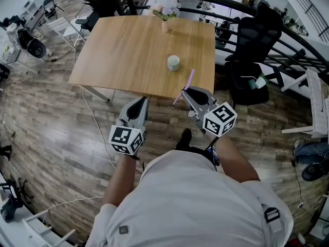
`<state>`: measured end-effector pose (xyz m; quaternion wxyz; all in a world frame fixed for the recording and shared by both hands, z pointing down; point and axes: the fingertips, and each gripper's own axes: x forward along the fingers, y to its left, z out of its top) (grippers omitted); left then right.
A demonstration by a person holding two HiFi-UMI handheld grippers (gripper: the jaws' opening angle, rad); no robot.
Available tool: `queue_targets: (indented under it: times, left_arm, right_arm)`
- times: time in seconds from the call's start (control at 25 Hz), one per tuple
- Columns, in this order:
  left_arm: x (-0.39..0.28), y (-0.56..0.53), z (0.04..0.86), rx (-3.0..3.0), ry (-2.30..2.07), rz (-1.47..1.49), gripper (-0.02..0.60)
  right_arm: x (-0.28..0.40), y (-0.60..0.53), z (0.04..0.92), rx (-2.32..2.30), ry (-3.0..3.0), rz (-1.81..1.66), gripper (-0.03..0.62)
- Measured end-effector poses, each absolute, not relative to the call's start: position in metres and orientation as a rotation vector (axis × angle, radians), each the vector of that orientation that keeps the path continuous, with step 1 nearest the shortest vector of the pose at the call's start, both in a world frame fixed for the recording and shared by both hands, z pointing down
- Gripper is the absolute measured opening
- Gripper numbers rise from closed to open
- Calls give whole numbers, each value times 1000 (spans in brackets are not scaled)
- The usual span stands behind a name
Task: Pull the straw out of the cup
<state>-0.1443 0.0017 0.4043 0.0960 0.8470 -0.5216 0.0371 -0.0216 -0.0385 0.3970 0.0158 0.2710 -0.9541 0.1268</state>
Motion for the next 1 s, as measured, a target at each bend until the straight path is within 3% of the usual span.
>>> queue_targets:
  times: [0.56, 1.0]
  left_arm:
    - [-157, 112, 400, 2568, -1465, 83, 5]
    - [-142, 132, 399, 2577, -1421, 70, 5]
  right_arm:
    - [-45, 79, 389, 929, -2967, 347, 41]
    - [-32, 108, 389, 949, -2954, 349, 41]
